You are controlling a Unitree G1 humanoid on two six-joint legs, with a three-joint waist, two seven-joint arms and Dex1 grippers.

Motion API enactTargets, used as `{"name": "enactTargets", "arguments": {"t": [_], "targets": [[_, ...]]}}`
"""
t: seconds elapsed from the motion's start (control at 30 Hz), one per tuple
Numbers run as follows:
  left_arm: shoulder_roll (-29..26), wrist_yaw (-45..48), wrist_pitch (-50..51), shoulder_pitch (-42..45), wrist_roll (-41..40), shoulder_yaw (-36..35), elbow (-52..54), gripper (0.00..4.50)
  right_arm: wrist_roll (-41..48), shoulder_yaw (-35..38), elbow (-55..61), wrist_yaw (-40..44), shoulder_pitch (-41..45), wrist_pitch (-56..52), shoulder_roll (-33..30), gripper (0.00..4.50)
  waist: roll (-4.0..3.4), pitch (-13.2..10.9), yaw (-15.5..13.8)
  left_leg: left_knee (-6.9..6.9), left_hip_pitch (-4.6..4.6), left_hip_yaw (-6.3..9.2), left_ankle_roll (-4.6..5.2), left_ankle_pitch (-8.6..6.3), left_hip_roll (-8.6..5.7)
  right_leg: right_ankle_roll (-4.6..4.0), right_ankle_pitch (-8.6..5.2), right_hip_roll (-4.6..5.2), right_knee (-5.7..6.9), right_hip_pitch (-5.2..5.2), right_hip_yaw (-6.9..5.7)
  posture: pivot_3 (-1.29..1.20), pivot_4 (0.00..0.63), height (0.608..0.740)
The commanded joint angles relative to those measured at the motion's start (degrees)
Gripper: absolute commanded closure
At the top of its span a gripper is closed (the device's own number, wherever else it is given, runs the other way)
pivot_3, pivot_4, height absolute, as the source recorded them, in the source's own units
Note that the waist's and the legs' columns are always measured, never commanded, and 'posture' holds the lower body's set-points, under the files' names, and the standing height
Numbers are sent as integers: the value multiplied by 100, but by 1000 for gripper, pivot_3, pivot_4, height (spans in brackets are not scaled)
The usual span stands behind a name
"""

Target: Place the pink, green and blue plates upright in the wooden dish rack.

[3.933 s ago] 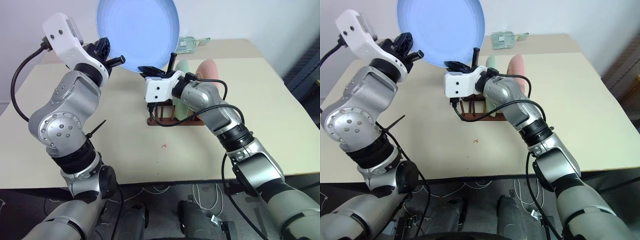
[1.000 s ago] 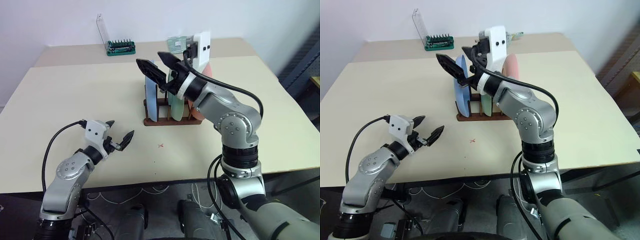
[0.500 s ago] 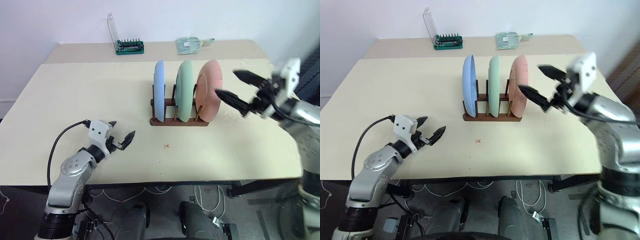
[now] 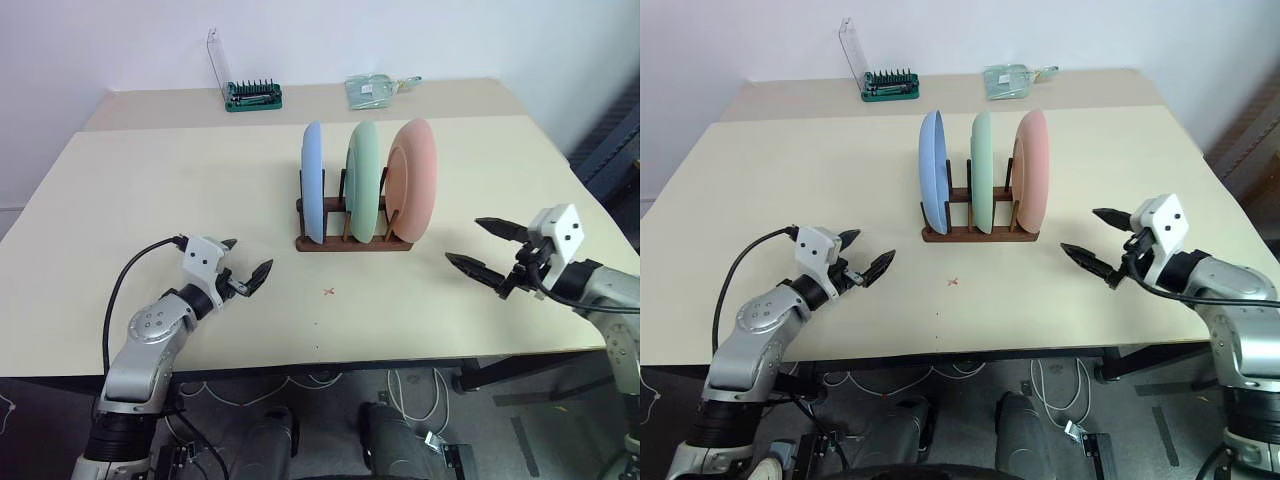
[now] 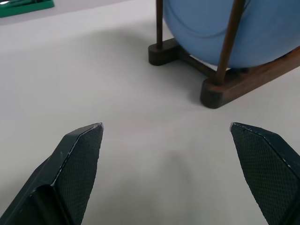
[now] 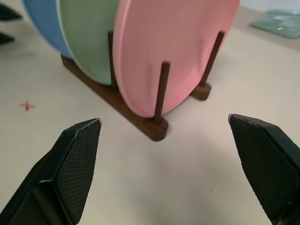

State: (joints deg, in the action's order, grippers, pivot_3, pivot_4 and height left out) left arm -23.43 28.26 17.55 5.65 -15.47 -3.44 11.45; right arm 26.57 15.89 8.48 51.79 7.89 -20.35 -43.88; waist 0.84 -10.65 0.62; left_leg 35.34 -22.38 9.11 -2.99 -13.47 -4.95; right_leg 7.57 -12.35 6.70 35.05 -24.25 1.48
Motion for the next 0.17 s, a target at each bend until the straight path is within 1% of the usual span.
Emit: {"name": "enactTargets", "arguments": {"t": [0.03,0.17], "targets": [[7,-41,-102,-68,34,-56,213,0,-136,-126,-91,-37,173,226,77,54,0,0,-4,0,0,0,0,0,0,0,0,1,0,0,0,0,150,740],[-20,-26,-71,-115,24,-39,282,0,-196,-255,-71,-106,201,252,155,54,0,0,-8,1,0,1,0,0,0,0,0,1,1,0,0,0,150,740]]}}
